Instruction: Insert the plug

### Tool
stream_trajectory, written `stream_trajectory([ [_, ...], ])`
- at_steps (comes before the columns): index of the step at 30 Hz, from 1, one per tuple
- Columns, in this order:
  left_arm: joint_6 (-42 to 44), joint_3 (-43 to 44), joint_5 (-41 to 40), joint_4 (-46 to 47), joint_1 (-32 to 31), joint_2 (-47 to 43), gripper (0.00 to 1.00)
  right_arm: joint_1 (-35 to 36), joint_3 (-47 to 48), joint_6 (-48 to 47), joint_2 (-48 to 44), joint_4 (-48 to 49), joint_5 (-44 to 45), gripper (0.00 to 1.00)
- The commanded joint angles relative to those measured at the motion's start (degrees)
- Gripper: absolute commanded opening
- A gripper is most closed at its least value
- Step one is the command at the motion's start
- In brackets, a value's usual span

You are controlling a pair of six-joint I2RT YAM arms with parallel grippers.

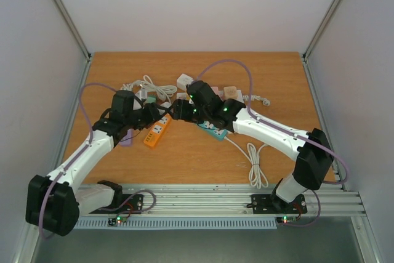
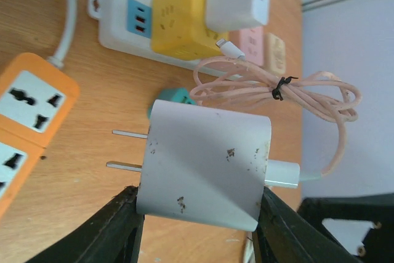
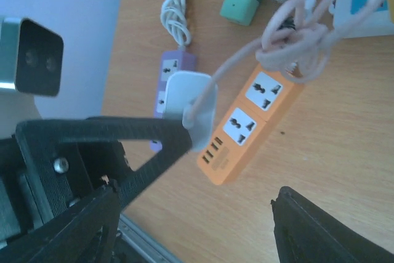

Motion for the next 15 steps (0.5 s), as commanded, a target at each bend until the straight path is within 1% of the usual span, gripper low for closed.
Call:
stream_trajectory([
  [1, -2.5, -1.2, 6.1, 5.7, 0.2, -2.9, 0.48, 0.1, 3.7, 2.6, 1.5, 0.0, 0.4, 0.67],
  [7, -2.7, -2.3, 8.2, 6.6, 0.2, -4.3, 0.48, 0.1, 8.5, 2.1, 4.9, -3.5, 4.4, 0.67],
  [11, -2.2, -3.0, 8.1, 6.1, 0.2, -5.6, 0.47, 0.1, 11.4, 3.4, 7.3, -6.6, 8.9, 0.67],
  [15, -1.4, -3.3, 8.4, 5.7, 0.2, -6.3, 0.47, 0.2, 13.3, 4.5, 10.3, -7.4, 8.2, 0.67],
])
